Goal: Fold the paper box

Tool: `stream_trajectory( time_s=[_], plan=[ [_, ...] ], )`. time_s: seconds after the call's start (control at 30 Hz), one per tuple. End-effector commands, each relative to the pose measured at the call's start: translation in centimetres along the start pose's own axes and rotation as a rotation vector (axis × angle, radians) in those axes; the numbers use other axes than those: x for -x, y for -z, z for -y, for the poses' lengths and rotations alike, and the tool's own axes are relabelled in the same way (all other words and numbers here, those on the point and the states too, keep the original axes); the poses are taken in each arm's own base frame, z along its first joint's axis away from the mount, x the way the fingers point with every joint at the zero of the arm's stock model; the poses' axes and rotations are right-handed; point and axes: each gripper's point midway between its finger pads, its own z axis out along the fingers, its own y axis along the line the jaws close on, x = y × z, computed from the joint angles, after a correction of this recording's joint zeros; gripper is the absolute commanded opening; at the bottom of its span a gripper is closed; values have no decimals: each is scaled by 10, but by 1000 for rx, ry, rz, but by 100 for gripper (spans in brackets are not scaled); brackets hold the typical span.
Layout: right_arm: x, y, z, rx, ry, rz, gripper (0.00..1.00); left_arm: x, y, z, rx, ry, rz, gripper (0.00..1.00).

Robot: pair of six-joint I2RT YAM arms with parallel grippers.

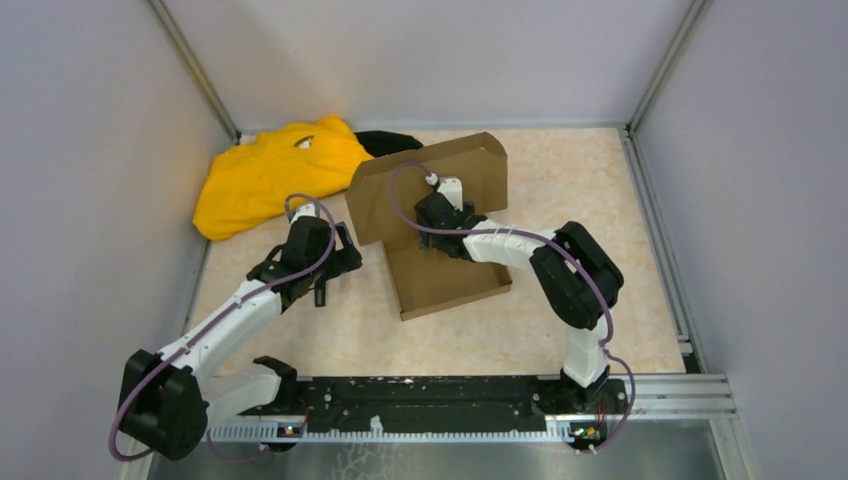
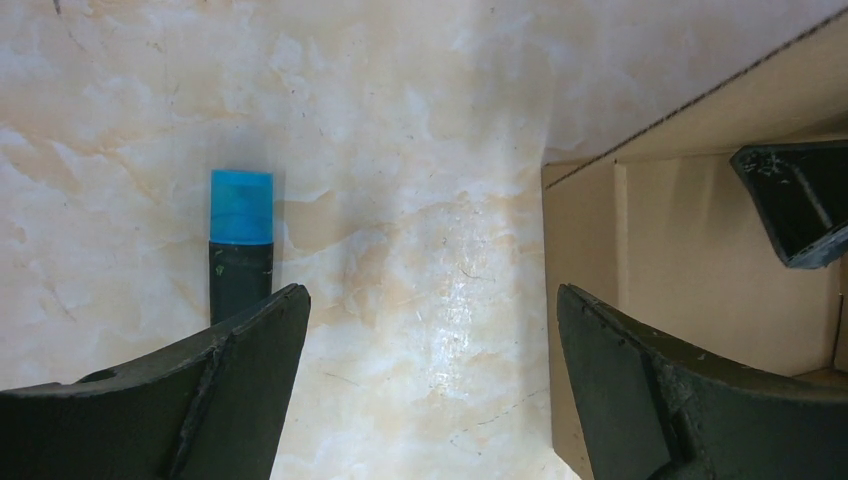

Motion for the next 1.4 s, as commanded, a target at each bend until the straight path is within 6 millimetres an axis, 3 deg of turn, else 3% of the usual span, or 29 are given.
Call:
stream_trajectory(
  time_s=[0.0, 0.4, 0.63, 0.8, 1.0, 1.17, 1.37],
  plan=[
    [40, -6, 8, -46, -144, 113, 82, 7, 0, 3, -24, -9, 19, 99],
    [57, -22, 50, -128, -310, 135, 84, 11, 0, 1, -8, -13, 16, 99],
    [59, -16, 56, -104, -364, 143, 84, 10, -7, -2, 5, 6, -3, 99],
    [91, 21, 29, 124, -360, 243, 84, 16, -8, -9, 38, -6, 7, 99],
    [110, 71, 7, 294, -271, 262, 84, 1, -15, -20, 62, 0, -26, 99],
    [102, 102, -18, 442, -181, 194, 84, -11, -23, -33, 106, 18, -65, 99],
    [87, 132, -23, 501, -147, 167, 84, -21, -28, -50, 154, 41, -103, 99]
  ],
)
